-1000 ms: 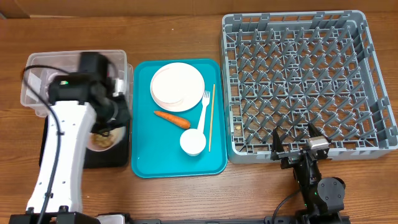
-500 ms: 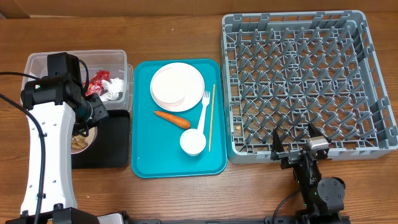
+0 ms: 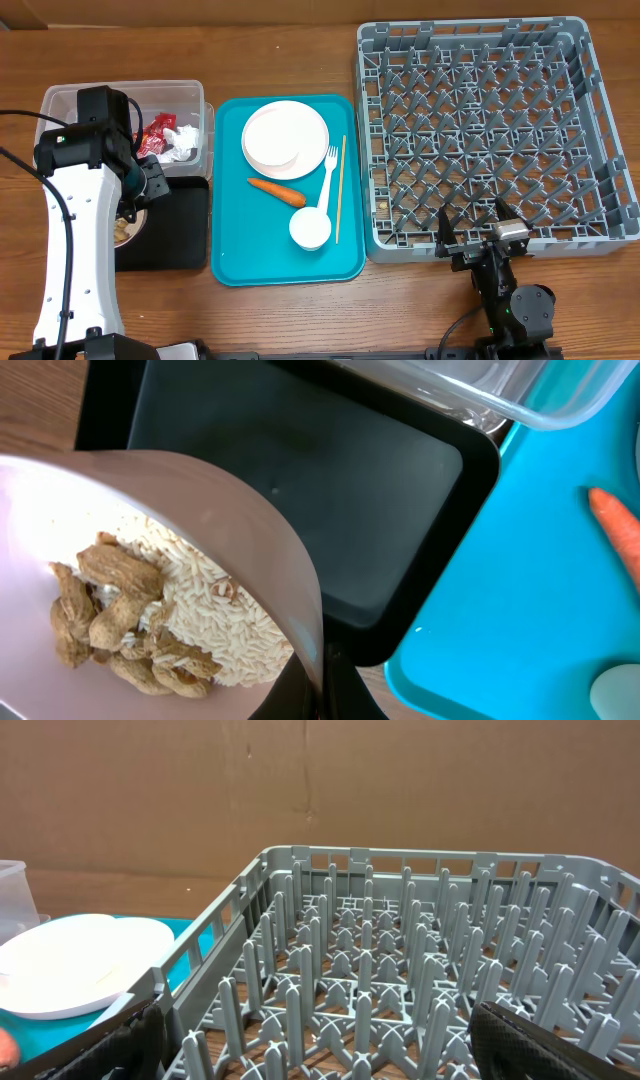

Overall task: Sort waste into correct bins and load items into the dishwasher
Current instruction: 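Carry the bowl left over the black tray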

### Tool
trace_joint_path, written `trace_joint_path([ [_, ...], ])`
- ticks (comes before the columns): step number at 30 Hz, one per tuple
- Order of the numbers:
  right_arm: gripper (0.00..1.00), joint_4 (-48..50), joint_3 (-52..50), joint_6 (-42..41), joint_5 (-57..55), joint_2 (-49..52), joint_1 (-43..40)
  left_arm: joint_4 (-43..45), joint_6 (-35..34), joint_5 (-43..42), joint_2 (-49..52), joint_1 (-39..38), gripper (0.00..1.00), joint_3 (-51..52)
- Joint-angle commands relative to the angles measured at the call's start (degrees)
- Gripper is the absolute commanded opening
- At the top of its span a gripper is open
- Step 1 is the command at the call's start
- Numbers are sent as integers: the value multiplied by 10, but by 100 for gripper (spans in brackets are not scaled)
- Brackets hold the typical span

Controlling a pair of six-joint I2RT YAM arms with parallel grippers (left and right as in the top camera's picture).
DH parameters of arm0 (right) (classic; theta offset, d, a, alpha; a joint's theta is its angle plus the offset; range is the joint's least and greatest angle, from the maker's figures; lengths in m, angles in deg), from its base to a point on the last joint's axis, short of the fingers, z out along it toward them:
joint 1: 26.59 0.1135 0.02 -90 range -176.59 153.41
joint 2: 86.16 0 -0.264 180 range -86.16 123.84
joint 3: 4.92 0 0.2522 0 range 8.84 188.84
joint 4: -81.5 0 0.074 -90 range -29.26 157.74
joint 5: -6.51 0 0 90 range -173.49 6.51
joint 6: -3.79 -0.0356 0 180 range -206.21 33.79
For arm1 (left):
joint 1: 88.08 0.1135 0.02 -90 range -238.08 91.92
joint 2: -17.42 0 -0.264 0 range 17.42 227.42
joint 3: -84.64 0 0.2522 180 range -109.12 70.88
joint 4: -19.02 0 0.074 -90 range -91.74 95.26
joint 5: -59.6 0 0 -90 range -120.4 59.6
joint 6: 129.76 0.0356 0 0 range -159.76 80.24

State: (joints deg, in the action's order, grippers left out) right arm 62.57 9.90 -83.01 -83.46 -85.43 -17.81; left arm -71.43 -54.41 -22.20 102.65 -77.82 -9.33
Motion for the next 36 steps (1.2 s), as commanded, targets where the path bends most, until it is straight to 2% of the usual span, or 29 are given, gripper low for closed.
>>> trace_joint_path([
  [1, 100, 3, -6, -2, 0, -5, 5, 2, 63, -19, -11, 2, 4, -12],
  [10, 100, 3, -6, -2, 0, -5, 5, 30, 188, -163, -11, 3, 4, 2],
  [19, 100, 3, -6, -2, 0, -5, 5, 45, 214, -219, -11, 3, 4, 33],
  [25, 100, 3, -6, -2, 1, -5, 5, 39, 249, -294, -13, 9, 4, 33],
  [31, 100, 3, -6, -2, 1, -5, 5, 31, 255, -302, -13, 51, 4, 33],
  [36, 100, 3, -6, -2, 0, -5, 5, 19, 307, -387, -14, 114, 4, 33],
])
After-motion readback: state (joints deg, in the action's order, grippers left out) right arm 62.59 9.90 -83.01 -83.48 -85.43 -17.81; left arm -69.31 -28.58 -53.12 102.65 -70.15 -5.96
